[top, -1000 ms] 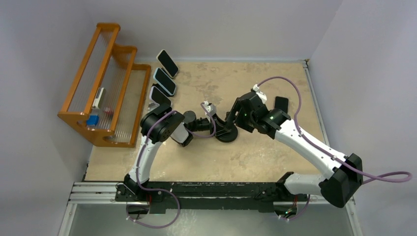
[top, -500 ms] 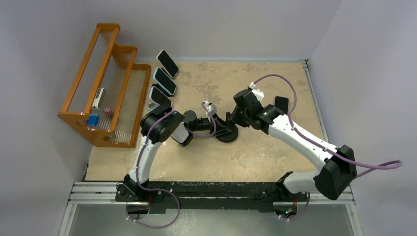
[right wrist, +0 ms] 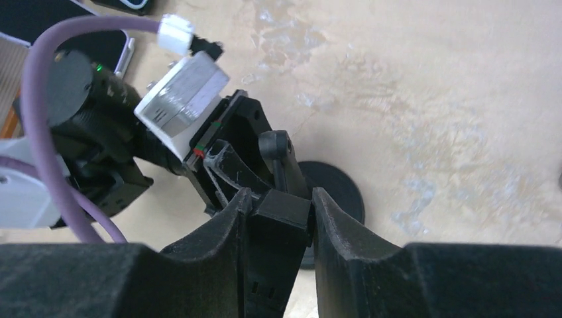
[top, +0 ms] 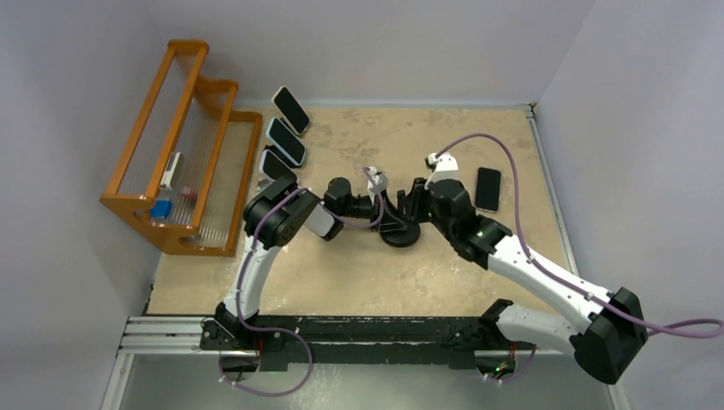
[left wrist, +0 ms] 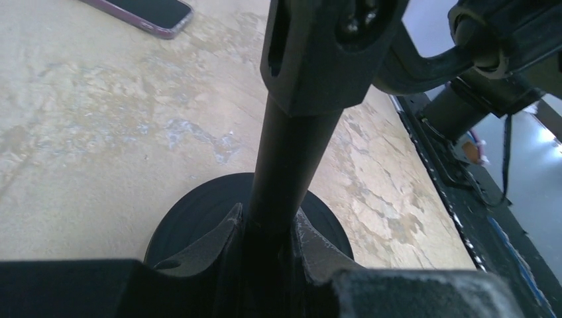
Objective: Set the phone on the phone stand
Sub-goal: Adjust the phone stand.
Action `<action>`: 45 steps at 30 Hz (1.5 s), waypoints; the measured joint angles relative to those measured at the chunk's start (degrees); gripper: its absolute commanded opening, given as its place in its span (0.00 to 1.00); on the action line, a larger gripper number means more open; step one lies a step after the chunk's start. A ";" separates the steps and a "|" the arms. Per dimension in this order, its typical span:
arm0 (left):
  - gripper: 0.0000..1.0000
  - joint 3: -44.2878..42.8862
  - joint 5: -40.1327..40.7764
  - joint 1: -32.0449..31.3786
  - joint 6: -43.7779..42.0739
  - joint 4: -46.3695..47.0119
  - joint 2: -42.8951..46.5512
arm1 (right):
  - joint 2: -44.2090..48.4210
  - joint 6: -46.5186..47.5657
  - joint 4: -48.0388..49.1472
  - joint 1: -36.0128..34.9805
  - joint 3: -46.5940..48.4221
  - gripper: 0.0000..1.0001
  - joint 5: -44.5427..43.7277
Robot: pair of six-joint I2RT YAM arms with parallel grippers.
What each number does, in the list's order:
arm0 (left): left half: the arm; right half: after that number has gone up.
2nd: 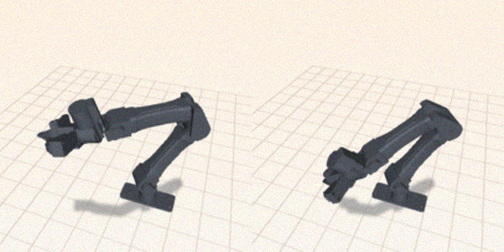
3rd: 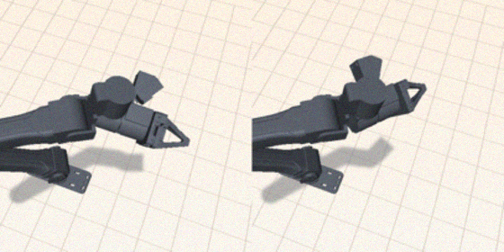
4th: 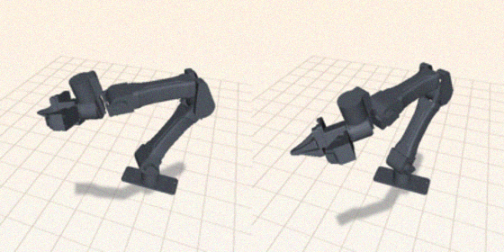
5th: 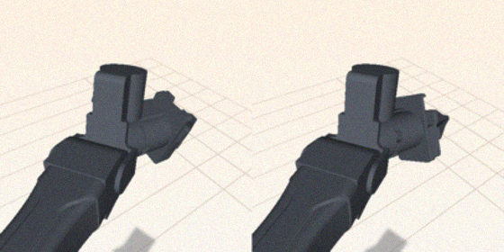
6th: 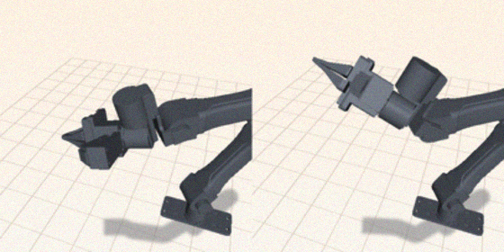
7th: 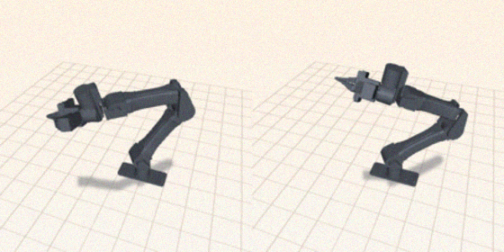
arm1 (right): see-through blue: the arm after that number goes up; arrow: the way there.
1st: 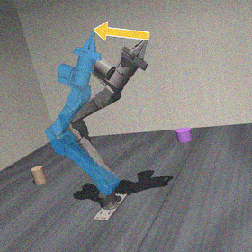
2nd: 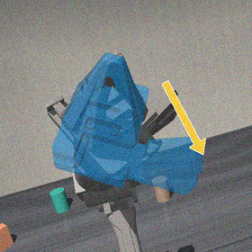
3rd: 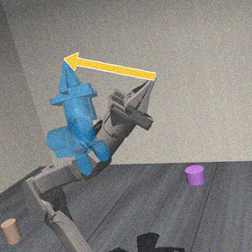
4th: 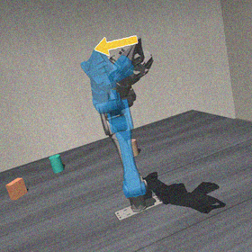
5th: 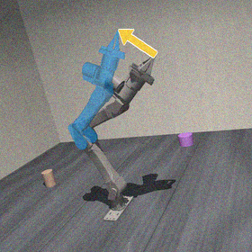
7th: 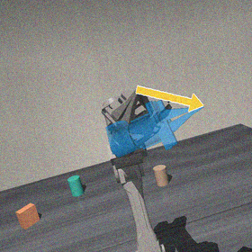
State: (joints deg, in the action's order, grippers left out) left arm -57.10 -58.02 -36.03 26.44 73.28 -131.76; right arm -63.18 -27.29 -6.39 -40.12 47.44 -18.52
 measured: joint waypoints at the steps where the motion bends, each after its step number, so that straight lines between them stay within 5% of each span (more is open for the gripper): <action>1: 0.00 -1.01 -1.44 0.02 -0.02 -1.66 0.00 | 1.49 2.32 2.75 -0.07 -2.03 0.00 0.04; 13: 0.00 -7.08 -14.58 2.25 -0.55 -14.08 0.11 | 8.70 19.85 33.38 -3.39 -19.87 0.00 2.03; 21: 0.00 -9.05 -20.37 2.84 -2.64 -18.16 -0.35 | 7.65 25.70 42.66 -5.35 -23.58 0.00 3.52; 23: 0.00 -9.27 -20.83 2.97 -3.28 -18.88 -0.35 | 7.08 26.34 43.39 -5.40 -23.58 0.27 3.93; 25: 0.00 -9.25 -20.81 3.04 -3.65 -19.17 -0.33 | 6.82 26.58 43.47 -5.49 -23.37 0.73 4.00; 28: 0.00 -8.74 -20.04 3.02 -4.70 -19.87 0.02 | 7.19 27.56 41.97 -5.53 -21.55 0.97 3.89; 34: 0.00 -6.08 -15.06 2.84 -8.70 -23.89 3.41 | 17.14 29.94 39.98 -5.51 -11.96 0.99 0.35; 38: 0.00 -4.22 -8.52 2.43 -12.28 -29.59 7.54 | 14.82 28.24 34.03 -3.19 2.56 0.99 -8.28; 41: 0.00 -3.28 -3.43 2.43 -14.34 -32.22 9.66 | 9.88 23.47 29.29 6.23 9.31 0.99 -8.20; 45: 0.00 -3.26 1.88 2.80 -16.52 -32.68 10.38 | 3.87 16.98 22.03 21.51 7.17 0.99 -6.16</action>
State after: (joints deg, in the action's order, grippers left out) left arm -60.36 -56.14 -33.23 9.91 40.60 -121.38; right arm -59.31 -10.31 15.64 -18.61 54.61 -24.69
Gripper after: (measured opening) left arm 0.201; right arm 0.987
